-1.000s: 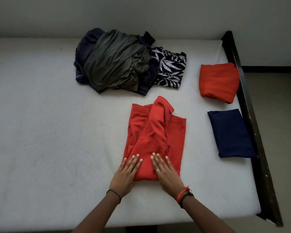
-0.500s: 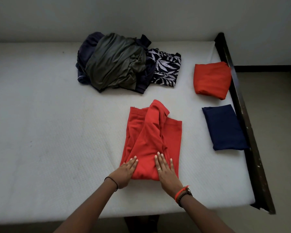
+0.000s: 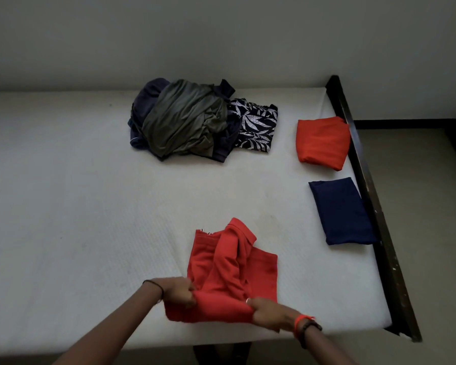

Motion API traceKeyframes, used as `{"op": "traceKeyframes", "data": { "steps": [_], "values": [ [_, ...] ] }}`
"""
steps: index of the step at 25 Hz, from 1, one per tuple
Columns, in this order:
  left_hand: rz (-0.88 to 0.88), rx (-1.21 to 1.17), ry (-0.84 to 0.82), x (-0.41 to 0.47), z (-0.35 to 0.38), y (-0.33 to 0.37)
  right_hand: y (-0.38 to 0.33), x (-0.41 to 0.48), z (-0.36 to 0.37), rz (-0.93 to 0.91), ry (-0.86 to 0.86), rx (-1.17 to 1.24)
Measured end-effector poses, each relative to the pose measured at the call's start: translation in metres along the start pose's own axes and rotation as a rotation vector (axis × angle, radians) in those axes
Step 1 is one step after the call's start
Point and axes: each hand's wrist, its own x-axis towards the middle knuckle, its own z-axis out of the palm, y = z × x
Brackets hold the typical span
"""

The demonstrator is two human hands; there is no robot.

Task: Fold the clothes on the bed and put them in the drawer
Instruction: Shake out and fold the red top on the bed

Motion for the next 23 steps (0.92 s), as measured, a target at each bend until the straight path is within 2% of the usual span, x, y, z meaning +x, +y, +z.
{"op": "traceKeyframes", "data": {
  "steps": [2,5,11,16,18,19,21,23],
  "values": [
    [0.049,-0.076,0.05,-0.006,-0.028,-0.002,-0.002,-0.013,-0.029,-0.002,0.037,0.129],
    [0.089,-0.152,0.159,-0.007,-0.066,-0.01,-0.001,-0.022,-0.076,-0.052,0.056,0.184],
    [0.106,-0.086,0.446,0.015,-0.117,-0.012,0.02,0.01,-0.135,-0.013,0.337,0.234],
    [0.021,-0.003,0.659,0.061,-0.119,-0.012,0.037,0.055,-0.131,0.067,0.519,0.095],
    [-0.037,0.024,0.926,0.074,-0.101,-0.007,0.038,0.067,-0.113,0.09,0.671,0.022],
    [-0.033,0.057,1.114,0.081,-0.087,-0.005,0.036,0.072,-0.099,0.073,0.822,-0.062],
    [0.072,0.118,1.345,0.089,-0.051,0.005,0.027,0.081,-0.07,-0.068,1.053,-0.256],
    [0.239,0.118,1.306,0.098,-0.013,0.019,0.008,0.089,-0.043,-0.214,1.028,-0.374]
  ]
}}
